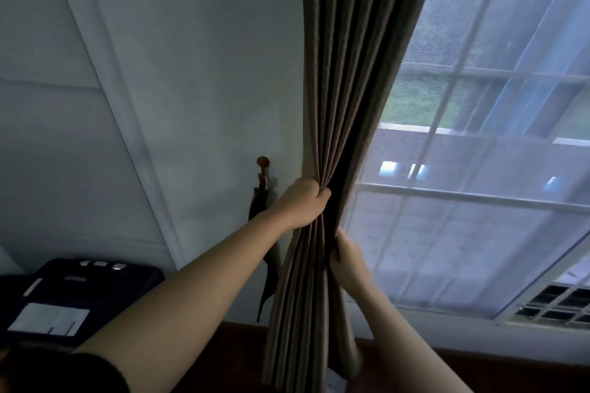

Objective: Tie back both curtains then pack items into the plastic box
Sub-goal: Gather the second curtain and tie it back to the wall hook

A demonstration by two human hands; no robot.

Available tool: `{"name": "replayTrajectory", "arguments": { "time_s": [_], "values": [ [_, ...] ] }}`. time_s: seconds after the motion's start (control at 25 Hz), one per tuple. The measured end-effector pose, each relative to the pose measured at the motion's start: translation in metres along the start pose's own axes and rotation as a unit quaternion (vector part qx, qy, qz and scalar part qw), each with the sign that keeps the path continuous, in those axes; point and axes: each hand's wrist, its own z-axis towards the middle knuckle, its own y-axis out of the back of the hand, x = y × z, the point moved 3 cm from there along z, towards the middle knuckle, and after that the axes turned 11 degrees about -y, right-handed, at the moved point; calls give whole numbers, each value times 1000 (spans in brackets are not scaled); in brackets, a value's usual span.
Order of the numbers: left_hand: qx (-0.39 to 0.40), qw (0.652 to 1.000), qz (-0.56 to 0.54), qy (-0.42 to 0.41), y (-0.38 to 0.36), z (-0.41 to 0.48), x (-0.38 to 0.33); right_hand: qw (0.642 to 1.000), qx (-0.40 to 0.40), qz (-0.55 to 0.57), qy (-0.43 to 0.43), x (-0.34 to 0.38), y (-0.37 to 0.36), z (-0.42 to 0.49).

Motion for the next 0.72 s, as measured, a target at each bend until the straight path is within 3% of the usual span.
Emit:
{"name": "replayTrajectory", "arguments": {
  "time_s": [0.44,0.6,0.72],
  "values": [
    [8,1000,-26,12,-6,-3,-11,999,46,18,11,2,-14,-4],
    [4,998,50,-30,-12,-7,-17,972,121,197,-36,7,-23,-17],
    [-67,996,48,-22,-11,-6,-15,917,86,377,-98,18,-17,-12]
  ]
}}
